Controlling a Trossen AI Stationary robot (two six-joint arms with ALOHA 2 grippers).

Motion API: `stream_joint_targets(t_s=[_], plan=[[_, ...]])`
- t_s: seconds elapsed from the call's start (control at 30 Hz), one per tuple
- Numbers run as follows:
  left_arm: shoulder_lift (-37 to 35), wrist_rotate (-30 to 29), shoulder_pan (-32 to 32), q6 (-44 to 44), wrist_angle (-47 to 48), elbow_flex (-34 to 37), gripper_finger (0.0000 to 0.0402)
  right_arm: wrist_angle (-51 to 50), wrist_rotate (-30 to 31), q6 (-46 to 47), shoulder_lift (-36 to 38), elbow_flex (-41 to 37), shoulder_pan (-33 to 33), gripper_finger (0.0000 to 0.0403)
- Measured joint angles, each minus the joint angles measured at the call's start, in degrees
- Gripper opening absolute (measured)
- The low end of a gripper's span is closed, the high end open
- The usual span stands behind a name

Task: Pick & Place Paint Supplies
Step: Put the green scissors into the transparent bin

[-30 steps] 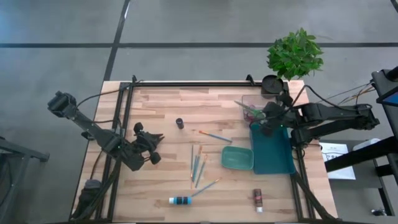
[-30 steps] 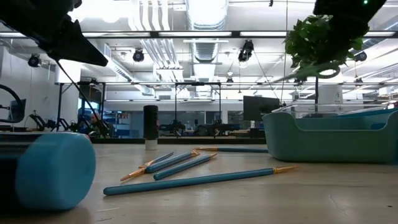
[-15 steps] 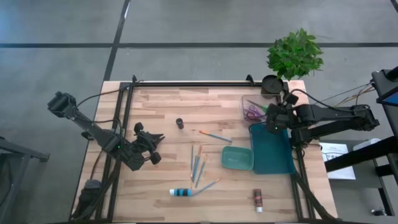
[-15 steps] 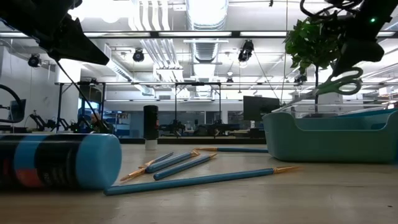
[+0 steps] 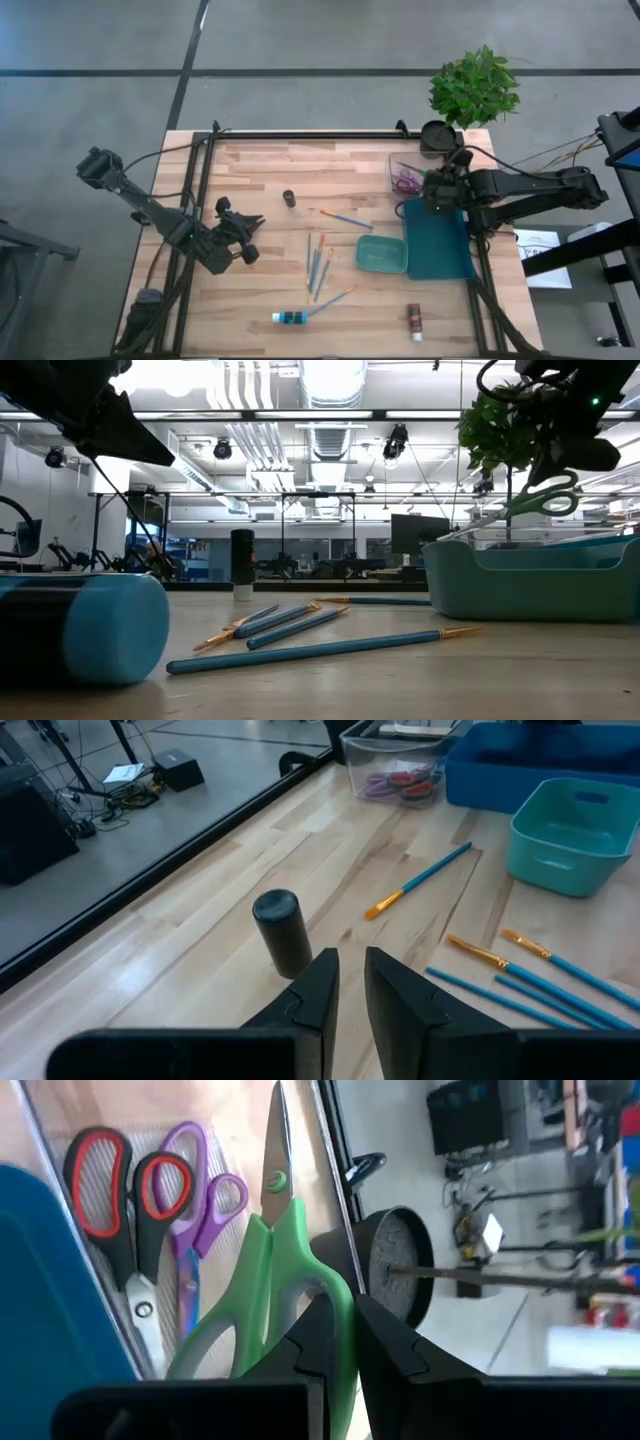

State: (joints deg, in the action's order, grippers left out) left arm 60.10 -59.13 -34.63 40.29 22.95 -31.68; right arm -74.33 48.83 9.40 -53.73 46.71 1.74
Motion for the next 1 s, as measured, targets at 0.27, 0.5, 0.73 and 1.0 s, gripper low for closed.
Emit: stream_joint_targets(t_s=[0.27, 0.5, 0.73, 1.0], plan=[[0.00, 0.42, 0.00, 0.18, -3.54, 2.63, 0.0061, 1.71, 3.54, -9.68, -1.18, -4.39, -0.02, 0.0019], [0.00, 0.44, 0.02, 0.20, -5.30, 3.91, 0.0061, 3.78, 3.94, -12.58, 0.06, -7.41, -0.02, 0.0013], [0.00, 0.44, 0.02, 0.20, -6.04, 3.91, 0.0061, 4.54, 3.94, -12.27, 0.91, -7.83, -0.02, 0.0013], [0.00, 0.44, 0.02, 0.15, -6.44, 3.91, 0.0061, 4.46, 8.66, -9.56, 0.87, -7.86, -0.02, 0.0059]])
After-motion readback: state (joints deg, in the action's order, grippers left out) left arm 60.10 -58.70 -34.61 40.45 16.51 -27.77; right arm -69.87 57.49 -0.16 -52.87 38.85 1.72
